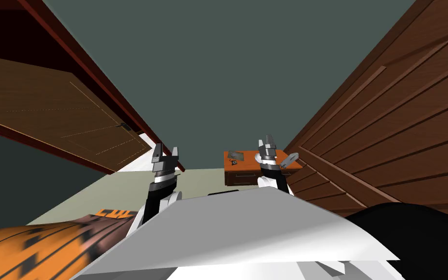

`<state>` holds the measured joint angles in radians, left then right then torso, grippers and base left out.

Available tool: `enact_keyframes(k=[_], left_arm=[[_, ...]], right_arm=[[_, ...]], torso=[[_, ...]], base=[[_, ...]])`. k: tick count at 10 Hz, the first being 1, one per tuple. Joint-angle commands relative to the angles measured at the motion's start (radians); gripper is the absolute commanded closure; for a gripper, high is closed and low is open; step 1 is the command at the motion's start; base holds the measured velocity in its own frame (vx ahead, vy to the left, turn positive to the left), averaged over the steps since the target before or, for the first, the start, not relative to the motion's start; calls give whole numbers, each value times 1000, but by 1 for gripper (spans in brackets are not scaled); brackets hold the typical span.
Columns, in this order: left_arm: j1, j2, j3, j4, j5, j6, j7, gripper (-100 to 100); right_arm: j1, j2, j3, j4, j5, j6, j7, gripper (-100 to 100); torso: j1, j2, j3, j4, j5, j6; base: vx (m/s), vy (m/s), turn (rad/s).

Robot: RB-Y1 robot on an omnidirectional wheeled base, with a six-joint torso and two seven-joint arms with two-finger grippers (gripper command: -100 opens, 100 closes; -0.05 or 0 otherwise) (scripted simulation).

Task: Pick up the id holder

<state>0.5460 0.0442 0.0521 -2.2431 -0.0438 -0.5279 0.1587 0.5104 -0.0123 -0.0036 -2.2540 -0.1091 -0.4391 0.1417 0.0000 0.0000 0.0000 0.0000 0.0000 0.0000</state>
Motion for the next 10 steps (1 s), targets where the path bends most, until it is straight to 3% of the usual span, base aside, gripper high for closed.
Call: enact_keyframes(k=[1,6,7,10], left_arm=[[0,0,0,0,0,0,0,0],[0,0,0,0,0,0,0,0],[0,0,0,0,0,0,0,0],[0,0,0,0,0,0,0,0]], right_arm=[[2,-32,9,31,37,30,-6,-100],[-3,-100,31,139,165,123,-23,-100],[-3,-100,31,139,165,123,-23,-100],[-17,-149,46,237,268,196,-36,-100]], torso=[[0,0,0,0,0,0],[6,-1,0,0,1,0],[6,-1,-1,0,1,0],[5,-1,-1,0,1,0]], base=[[8,54,93],[9,88,81],[25,56,27],[26,77,100]])
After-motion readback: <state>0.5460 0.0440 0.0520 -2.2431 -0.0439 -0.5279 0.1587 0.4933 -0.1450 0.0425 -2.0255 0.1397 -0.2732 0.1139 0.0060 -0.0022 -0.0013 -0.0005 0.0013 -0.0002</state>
